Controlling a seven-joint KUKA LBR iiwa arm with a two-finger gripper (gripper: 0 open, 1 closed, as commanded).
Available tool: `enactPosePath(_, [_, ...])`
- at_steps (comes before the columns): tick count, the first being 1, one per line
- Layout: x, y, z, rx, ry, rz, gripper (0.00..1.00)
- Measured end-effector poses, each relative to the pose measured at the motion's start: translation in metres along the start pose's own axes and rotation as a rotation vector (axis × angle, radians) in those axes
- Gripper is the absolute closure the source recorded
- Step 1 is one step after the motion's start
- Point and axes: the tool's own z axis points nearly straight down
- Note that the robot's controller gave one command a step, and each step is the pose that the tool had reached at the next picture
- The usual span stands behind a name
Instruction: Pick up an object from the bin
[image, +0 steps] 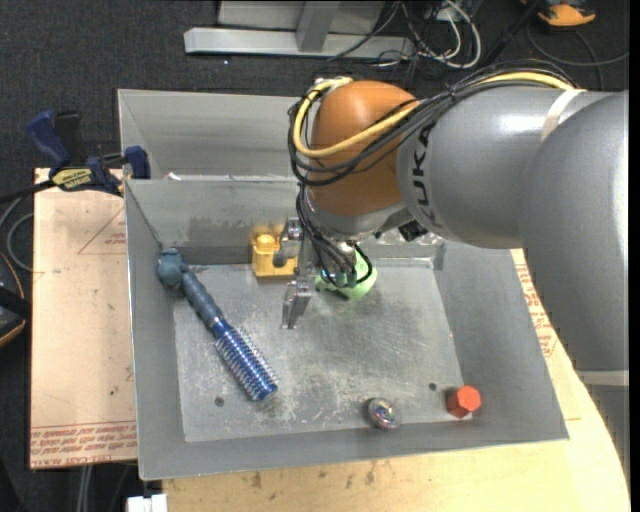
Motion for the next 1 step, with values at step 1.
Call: enactPosePath(1, [0.0133,0.0463,0.0781,-0.001,-0.01,-0.173,0.0])
